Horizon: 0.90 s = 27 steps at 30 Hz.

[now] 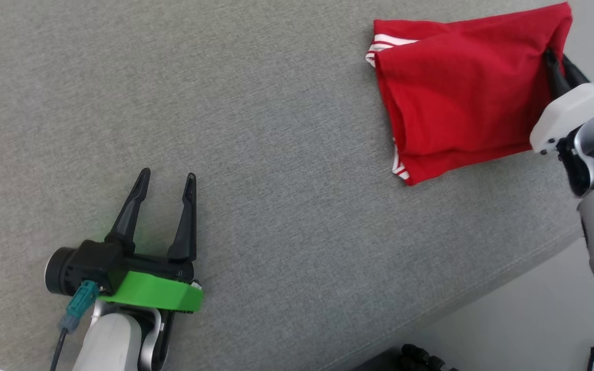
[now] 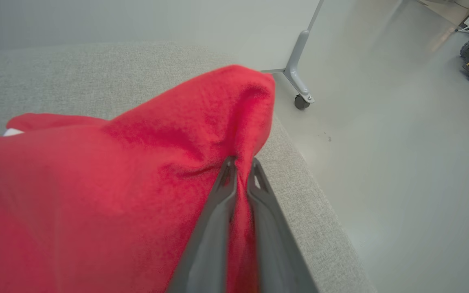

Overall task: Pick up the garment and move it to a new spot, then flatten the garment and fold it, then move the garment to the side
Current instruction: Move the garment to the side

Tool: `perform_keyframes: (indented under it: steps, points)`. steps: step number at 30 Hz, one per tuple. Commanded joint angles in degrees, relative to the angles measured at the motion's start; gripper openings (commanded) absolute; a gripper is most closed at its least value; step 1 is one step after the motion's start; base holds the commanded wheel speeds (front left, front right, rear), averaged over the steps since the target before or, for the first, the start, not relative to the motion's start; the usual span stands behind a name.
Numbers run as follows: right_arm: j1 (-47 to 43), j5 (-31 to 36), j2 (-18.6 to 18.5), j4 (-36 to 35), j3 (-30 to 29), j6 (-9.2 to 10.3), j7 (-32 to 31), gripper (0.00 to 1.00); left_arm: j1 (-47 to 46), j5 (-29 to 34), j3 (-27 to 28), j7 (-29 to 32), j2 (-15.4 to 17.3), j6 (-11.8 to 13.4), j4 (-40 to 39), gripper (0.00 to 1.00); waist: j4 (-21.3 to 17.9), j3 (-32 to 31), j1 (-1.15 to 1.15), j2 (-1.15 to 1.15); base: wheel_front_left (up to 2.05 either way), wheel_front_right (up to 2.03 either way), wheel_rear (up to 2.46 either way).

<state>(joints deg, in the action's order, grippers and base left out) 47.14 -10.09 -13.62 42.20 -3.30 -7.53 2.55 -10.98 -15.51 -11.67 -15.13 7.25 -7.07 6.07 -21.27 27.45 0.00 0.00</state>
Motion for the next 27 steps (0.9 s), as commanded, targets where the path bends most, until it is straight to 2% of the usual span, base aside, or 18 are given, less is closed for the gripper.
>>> perform_keyframes:
  steps: [1, 7, 8, 9, 10, 11, 15, 20, 27]
  points:
    - [1.6, 0.0, -1.1, 0.9, -0.6, 0.09, 0.0, 0.00, -0.6, 0.1, 0.4, 0.0, 0.4, 0.3, 0.0, 1.00, 2.4, 0.2, 0.00, 0.00, 0.00, 0.00, 0.00]
    - [6.1, 2.4, -5.8, 5.3, -2.4, 0.09, 0.7, 0.00, -0.7, 0.1, 0.7, 0.0, 0.1, 0.4, -0.6, 1.00, 5.7, 0.9, 0.00, 0.00, 0.00, 0.00, 0.00]
    - [6.7, 2.7, -6.4, 6.2, -2.8, 0.09, 1.1, 0.09, -0.8, 0.1, 0.7, 0.0, 0.0, 0.4, -0.7, 1.00, 6.2, 1.0, 0.00, 0.00, 0.00, 0.00, 0.00]
    - [7.5, 2.9, -6.7, 6.7, -3.0, 0.09, 2.2, 0.39, -0.8, 0.1, 0.7, 0.0, 0.0, 0.4, -0.7, 1.00, 6.6, 1.1, 0.00, 0.00, 0.00, 0.00, 0.00]
    - [7.8, 3.4, -7.1, 7.3, -3.1, 0.09, 3.0, 0.91, -0.8, 0.1, 0.7, 0.0, -0.1, 0.3, -0.7, 1.00, 6.9, 1.1, 0.00, 0.00, 0.00, 0.00, 0.00]
    - [8.0, 4.0, -7.6, 8.0, -3.5, 0.09, 4.0, 1.00, -0.8, 0.1, 0.8, 0.0, -0.2, 0.3, -0.7, 1.00, 7.2, 1.1, 0.00, 0.00, 0.00, 0.00, 0.00]
    - [8.5, 5.1, -7.2, 10.2, -4.4, 0.09, 7.6, 1.00, -0.3, 0.0, 1.0, 0.0, -0.6, 0.2, -0.4, 1.00, 7.9, 0.6, 0.00, 0.00, 0.00, 0.00, 0.00]
    - [7.0, 5.9, -5.9, 11.8, -2.7, 0.09, 10.4, 1.00, 0.1, -0.5, 1.4, 0.0, -1.3, 0.0, 0.3, 1.00, 8.7, -1.7, 0.00, 0.00, 0.00, 0.00, 0.00]
    - [3.8, 5.0, -4.3, 10.1, 0.8, 0.09, 12.2, 1.00, -1.2, -1.3, 2.9, 0.0, -2.2, -0.2, 1.9, 1.00, 11.5, -7.2, 0.00, 0.00, 0.00, 0.00, 0.00]
